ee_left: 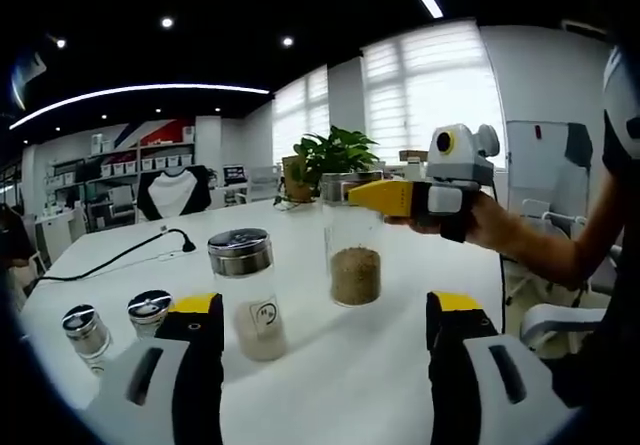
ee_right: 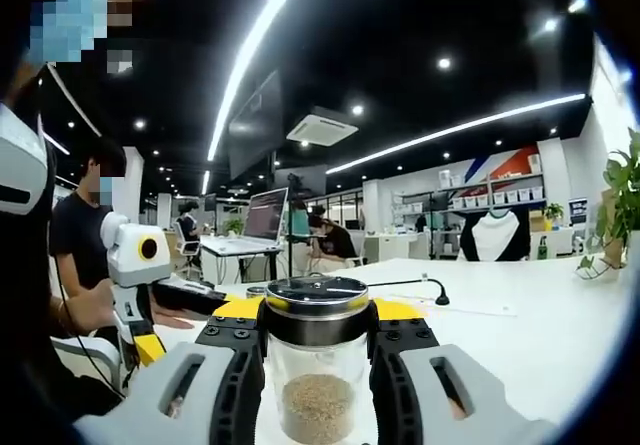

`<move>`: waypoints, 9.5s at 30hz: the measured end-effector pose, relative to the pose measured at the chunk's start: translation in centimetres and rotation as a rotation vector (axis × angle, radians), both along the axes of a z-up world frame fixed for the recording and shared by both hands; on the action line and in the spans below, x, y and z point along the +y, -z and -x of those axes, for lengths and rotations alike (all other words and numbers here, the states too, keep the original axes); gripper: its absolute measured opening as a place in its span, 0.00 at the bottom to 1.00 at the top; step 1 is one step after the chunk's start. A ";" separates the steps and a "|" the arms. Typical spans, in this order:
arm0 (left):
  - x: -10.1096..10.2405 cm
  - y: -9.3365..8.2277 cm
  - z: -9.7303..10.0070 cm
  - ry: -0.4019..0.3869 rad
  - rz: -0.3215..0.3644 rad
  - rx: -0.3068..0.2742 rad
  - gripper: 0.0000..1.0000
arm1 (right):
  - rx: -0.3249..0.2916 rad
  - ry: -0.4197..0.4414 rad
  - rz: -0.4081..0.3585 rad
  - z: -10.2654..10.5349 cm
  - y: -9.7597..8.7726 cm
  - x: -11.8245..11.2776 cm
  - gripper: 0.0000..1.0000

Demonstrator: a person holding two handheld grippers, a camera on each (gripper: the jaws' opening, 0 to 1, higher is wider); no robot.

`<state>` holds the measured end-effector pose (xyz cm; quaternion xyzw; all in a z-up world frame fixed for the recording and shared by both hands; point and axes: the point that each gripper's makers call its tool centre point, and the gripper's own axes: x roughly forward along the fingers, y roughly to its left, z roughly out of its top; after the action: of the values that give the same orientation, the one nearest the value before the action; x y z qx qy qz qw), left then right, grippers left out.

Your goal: Rotate the seasoning bottle until the label or dispensing opening points toward the visible target arrow and the bottle remains upright within the marked orientation range

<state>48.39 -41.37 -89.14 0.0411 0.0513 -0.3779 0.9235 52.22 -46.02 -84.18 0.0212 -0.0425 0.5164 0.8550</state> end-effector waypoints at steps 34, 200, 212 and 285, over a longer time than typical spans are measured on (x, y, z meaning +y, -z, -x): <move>-2.4 0.5 1.6 0.120 -0.060 -0.055 0.78 | -0.021 -0.336 0.078 5.4 2.3 4.5 0.37; -2.0 1.1 -1.8 -0.267 0.041 -0.129 0.44 | 0.084 0.107 0.140 3.0 3.6 4.5 0.35; -1.5 0.2 -0.8 -0.188 0.025 -0.129 0.48 | 0.073 0.079 0.118 2.4 3.0 3.1 0.35; 10.1 0.6 1.1 -0.334 -0.006 -0.026 0.84 | 0.049 0.074 0.163 -4.0 3.7 -2.0 0.35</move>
<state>47.32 -31.26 -89.79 0.0396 0.0468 -0.2184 0.9739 56.24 -48.00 -87.89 -0.0373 0.0200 0.4855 0.8732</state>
